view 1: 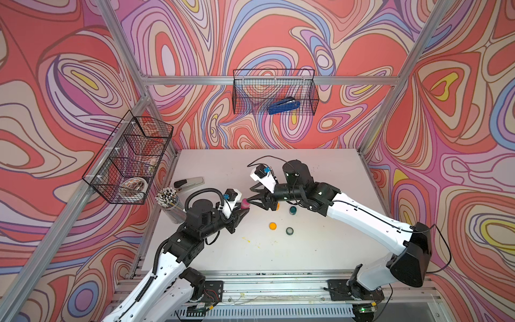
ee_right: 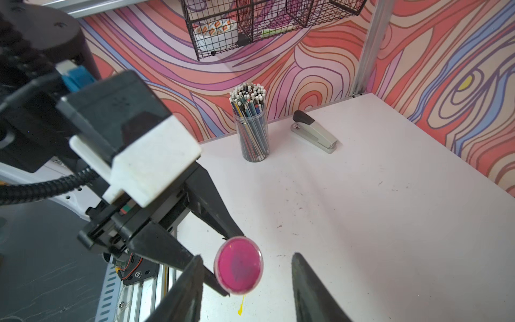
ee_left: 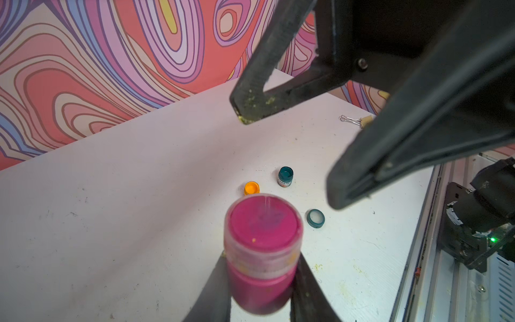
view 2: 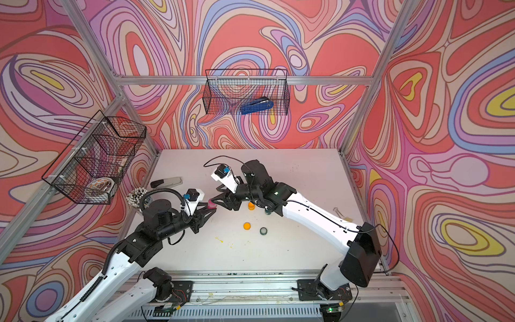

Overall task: Close the paint jar lid
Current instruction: Screw the lid onto the paint jar.

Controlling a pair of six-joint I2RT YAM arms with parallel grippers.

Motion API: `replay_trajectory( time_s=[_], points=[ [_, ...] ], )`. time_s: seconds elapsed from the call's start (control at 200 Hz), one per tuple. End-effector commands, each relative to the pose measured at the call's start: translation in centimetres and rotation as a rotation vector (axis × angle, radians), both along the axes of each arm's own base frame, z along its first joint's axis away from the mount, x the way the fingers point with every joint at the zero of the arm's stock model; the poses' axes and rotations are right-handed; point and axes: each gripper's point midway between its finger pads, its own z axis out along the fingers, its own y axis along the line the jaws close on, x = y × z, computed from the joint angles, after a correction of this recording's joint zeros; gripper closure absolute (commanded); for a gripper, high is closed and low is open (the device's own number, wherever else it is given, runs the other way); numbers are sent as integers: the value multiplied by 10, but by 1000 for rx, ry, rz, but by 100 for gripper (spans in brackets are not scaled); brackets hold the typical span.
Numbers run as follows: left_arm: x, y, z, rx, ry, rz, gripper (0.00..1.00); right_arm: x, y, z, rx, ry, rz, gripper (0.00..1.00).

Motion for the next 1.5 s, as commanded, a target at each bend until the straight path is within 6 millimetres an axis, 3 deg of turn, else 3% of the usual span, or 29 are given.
replay_trajectory(
  time_s=[0.0, 0.456, 0.992, 1.497],
  points=[
    [-2, -1, 13, -12, -45, -15, 73, -6, 6, -6, -11, 28, 56, 48],
    [-2, -1, 16, -23, -65, -14, 73, -2, 13, -21, -22, 79, 59, 50],
    [1, 2, 19, -21, -80, 7, 73, -2, 15, -27, -24, 109, 55, 71],
    [43, 19, 66, -79, -296, 213, 73, 18, 21, -39, -19, 176, -100, 72]
  ],
)
